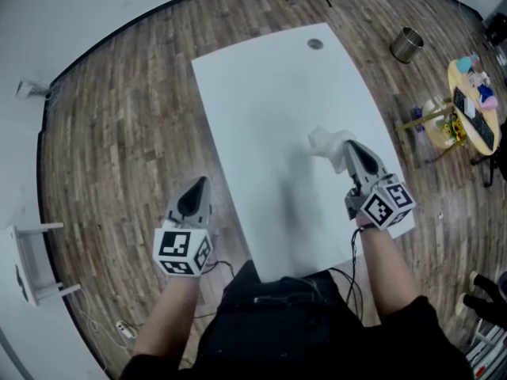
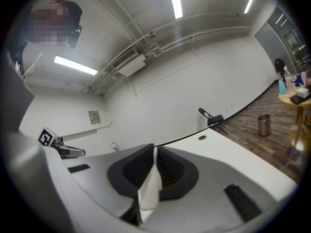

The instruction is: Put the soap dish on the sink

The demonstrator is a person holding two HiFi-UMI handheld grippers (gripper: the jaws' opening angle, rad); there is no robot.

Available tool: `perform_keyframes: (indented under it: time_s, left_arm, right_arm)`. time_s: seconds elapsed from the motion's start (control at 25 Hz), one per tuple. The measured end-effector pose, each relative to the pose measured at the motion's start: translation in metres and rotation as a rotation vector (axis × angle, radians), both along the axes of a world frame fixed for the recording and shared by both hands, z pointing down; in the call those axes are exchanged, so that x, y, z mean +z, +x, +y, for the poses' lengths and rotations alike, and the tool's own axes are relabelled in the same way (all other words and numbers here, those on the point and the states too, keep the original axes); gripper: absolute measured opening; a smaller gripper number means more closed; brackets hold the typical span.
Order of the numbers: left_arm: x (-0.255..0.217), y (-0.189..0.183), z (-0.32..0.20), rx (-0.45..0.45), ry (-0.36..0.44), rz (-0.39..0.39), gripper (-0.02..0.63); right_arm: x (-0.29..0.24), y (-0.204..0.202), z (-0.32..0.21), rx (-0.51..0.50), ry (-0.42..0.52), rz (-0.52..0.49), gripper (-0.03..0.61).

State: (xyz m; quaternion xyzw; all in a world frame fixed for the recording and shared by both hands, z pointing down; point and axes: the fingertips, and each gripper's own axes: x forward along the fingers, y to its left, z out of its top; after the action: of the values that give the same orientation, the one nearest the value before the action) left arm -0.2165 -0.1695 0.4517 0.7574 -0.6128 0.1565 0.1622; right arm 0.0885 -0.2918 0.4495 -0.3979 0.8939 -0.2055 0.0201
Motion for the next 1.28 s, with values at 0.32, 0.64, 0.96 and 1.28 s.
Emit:
perform_keyframes:
  time_s: [0.32, 0.64, 0.96, 1.28]
  left_arm:
    - [0.010, 0.001, -0.017, 0.025, -0.022, 0.018, -0.011]
    - [0.021, 0.009, -0.026, 0.053, -0.042, 0.036, -0.011]
    - [0.024, 0.008, -0.031, 0.067, -0.061, 0.052, -0.011]
    - [0.028, 0.008, -0.037, 0.069, -0.063, 0.045, -0.011]
  right_arm:
    - [0.014, -0.010, -0.015, 0.012, -0.019, 0.009, 0.025]
    - [0.026, -0.016, -0.024, 0.018, -0.036, 0.021, 0.025]
    - [0.032, -0.022, -0.025, 0.011, -0.055, 0.029, 0.025]
    - [0.044, -0.022, -0.022, 0.011, -0.069, 0.037, 0.025]
